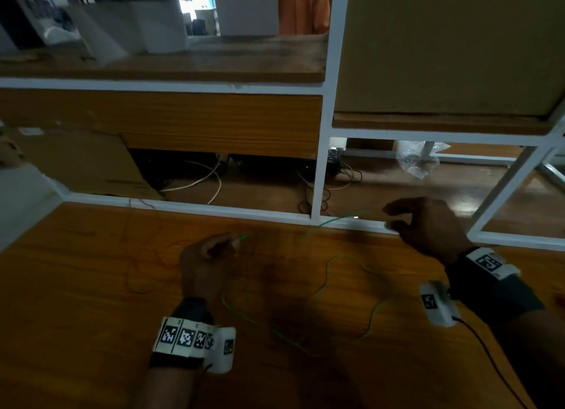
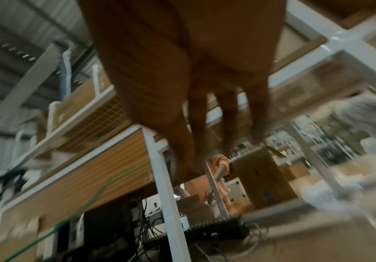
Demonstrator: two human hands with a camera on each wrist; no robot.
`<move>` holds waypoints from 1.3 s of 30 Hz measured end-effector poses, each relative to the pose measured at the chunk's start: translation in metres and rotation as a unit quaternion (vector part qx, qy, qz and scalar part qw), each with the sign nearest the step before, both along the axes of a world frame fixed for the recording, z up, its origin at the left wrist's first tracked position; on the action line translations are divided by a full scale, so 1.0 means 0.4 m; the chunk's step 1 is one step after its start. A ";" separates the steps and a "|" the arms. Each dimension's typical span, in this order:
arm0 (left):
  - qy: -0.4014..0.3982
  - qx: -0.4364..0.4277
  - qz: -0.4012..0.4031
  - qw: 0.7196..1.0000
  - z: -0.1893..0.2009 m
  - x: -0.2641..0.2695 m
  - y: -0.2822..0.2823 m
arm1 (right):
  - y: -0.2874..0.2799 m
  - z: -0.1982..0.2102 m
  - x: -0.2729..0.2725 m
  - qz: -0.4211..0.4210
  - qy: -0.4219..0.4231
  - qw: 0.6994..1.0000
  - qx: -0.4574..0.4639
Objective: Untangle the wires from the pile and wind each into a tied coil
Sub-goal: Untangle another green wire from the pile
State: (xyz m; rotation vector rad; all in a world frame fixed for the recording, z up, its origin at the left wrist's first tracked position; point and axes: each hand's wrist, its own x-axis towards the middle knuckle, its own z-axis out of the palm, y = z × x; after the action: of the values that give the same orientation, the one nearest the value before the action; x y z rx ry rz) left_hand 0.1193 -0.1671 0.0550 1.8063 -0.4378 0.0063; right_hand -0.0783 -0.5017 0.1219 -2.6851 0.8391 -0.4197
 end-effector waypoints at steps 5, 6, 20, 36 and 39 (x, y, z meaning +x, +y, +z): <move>-0.005 -0.075 -0.009 0.997 0.006 -0.069 -0.057 | 0.117 0.001 0.051 0.137 0.211 0.966 0.051; -0.014 -0.084 -0.013 0.996 0.009 -0.082 -0.069 | 0.155 0.002 0.063 0.166 0.176 0.965 0.100; 0.215 -0.218 -0.108 0.946 0.045 -0.134 -0.116 | 0.279 -0.048 0.178 0.272 -0.153 0.808 0.500; 0.157 -0.099 -0.055 0.981 0.084 -0.003 -0.072 | 0.170 -0.002 0.124 0.201 -0.088 0.939 0.266; 0.028 0.046 -0.108 0.993 0.086 -0.005 -0.097 | 0.205 -0.007 0.121 0.232 -0.095 0.924 0.288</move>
State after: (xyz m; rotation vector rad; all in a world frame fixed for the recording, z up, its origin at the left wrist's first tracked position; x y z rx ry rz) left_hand 0.1173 -0.2059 0.0895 1.8356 -0.5999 -0.2190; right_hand -0.0300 -0.4196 0.1192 -2.1434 0.1981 -0.2581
